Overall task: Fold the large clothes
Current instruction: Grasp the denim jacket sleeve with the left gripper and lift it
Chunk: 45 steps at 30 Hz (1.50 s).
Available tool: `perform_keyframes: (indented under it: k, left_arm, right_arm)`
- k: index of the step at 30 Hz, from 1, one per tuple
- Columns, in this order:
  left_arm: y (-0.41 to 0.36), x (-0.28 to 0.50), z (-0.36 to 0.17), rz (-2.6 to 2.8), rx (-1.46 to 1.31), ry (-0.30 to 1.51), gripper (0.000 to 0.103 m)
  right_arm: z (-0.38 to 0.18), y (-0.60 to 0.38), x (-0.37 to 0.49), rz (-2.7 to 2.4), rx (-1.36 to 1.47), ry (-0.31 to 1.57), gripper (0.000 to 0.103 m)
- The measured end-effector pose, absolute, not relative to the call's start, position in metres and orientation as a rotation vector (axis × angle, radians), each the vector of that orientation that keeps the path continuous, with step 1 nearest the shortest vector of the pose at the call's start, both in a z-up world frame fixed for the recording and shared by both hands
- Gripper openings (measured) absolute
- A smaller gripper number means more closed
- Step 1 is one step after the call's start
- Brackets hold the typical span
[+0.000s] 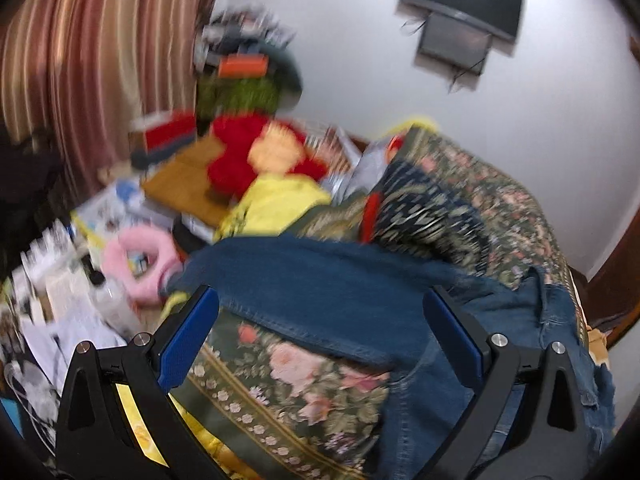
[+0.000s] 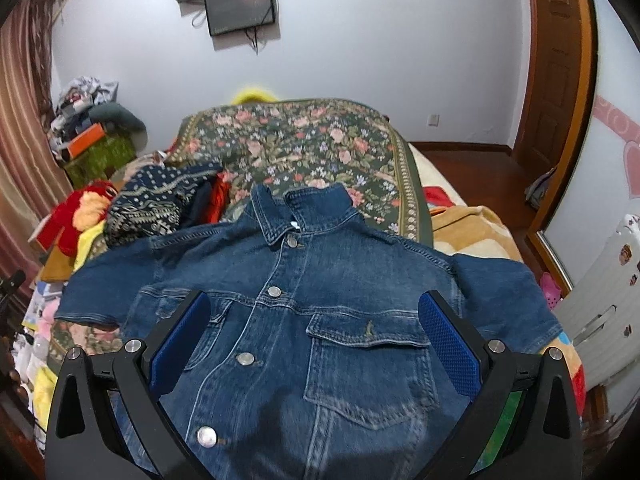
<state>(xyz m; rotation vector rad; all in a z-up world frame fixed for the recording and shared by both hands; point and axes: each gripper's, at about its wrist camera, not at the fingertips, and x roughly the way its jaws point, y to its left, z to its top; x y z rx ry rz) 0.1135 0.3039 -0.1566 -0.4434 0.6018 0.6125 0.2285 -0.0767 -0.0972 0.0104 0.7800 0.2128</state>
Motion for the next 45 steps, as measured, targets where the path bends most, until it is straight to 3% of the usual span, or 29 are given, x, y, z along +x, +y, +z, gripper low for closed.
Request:
perform_keyframes:
  k: [9,14,20,27,29,30,32,36,45]
  left_arm:
    - [0.386,0.119,-0.238,0.522,-0.821,0.759,0.101]
    - [0.417,0.118,-0.268,0.476,-0.996,0.732,0.091]
    - [0.444,0.125,-0.277,0.442,-1.07,0.667,0.091]
    - [0.475,0.135,-0.292,0.55,-1.063,0.642,0.081]
    - [0.479,0.14,-0.296,0.603,-1.037,0.659,0.072]
    - [0.481,0.144,-0.298,0.643,-1.013,0.687,0.062]
    - [0.48,0.149,-0.298,0.685,-0.971,0.71,0.056]
    - [0.47,0.158,-0.28,0.742,-0.83,0.738,0.018]
    - [0.426,0.167,-0.184,0.675,-0.627,0.609,0.01]
  right_arm:
    - [-0.12,-0.054,0.262,0.203,-0.026,0.871,0.103]
    - [-0.127,-0.043,0.278,0.194,-0.052,0.889,0.103]
    - [-0.13,-0.032,0.286,0.2,-0.063,0.896,0.103]
    - [-0.127,-0.031,0.284,0.199,-0.07,0.888,0.103]
    - [-0.124,-0.033,0.282,0.196,-0.062,0.882,0.103]
    - [-0.123,-0.035,0.282,0.195,-0.059,0.88,0.103]
    - [-0.121,-0.037,0.28,0.192,-0.056,0.878,0.103]
    - [-0.118,-0.044,0.277,0.18,-0.053,0.873,0.103]
    - [-0.113,-0.06,0.269,0.175,-0.025,0.85,0.103]
